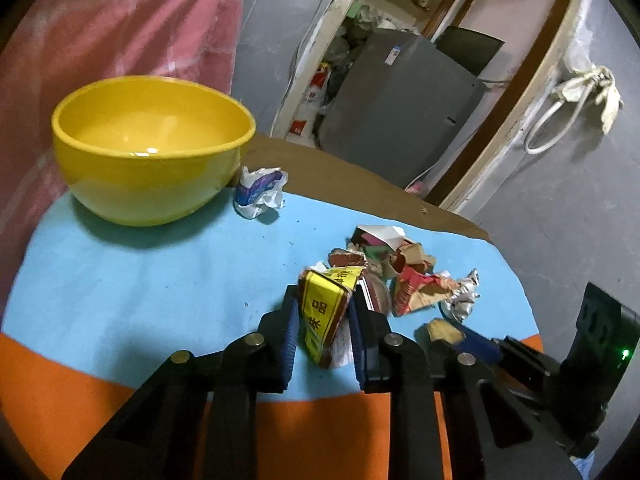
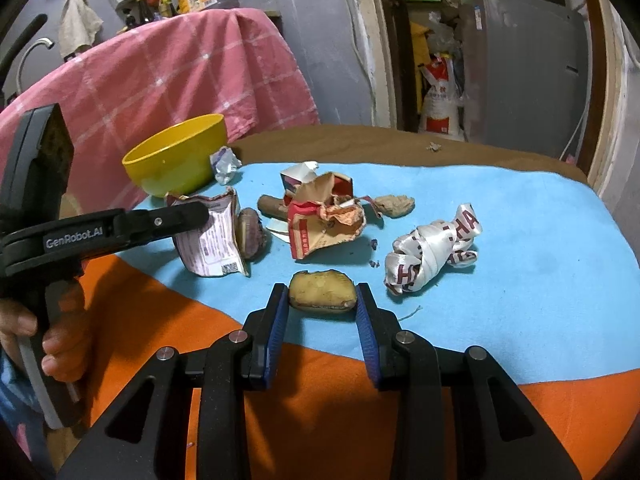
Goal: Collect trash
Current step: 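Carry the carton and brown lump in both grippers over the blue basin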
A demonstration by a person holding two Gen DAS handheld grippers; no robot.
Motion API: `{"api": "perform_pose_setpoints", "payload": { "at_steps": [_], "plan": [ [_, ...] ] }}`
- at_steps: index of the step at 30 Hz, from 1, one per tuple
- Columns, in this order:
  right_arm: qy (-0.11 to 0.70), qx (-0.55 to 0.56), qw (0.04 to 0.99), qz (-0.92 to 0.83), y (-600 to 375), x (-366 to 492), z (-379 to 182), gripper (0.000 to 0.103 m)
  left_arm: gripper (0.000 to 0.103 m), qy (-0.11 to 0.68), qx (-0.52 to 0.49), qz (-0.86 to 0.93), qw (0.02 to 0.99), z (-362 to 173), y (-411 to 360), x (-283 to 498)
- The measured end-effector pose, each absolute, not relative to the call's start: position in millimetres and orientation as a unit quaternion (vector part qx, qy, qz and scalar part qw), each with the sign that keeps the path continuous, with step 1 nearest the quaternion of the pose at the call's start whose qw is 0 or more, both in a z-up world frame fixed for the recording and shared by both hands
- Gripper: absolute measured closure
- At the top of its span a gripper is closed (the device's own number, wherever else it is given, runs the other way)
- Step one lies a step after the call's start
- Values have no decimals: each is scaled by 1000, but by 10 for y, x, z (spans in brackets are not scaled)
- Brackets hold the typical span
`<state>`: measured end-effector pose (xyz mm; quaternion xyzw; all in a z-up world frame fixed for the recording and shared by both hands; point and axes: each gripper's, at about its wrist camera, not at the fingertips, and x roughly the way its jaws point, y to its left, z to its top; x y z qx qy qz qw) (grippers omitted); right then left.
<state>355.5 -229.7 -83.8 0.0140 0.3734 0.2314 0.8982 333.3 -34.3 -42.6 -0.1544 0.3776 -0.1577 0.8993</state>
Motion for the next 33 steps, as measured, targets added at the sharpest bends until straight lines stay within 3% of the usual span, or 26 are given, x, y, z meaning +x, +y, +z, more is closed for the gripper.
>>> {"api": "perform_pose_setpoints", "payload": {
  "at_steps": [7, 24, 33],
  "plan": [
    [296, 16, 925, 239, -2347, 3314, -708, 72, 85, 305, -100, -149, 935, -180, -543, 2941],
    [0, -2, 997, 73, -3212, 2313, -27, 72, 85, 161, -63, -251, 952, 441, -1645, 2541],
    [5, 44, 998, -37, -3918, 2209, -28, 72, 85, 164, -61, -332, 927, 457, -2504, 2542]
  ]
}}
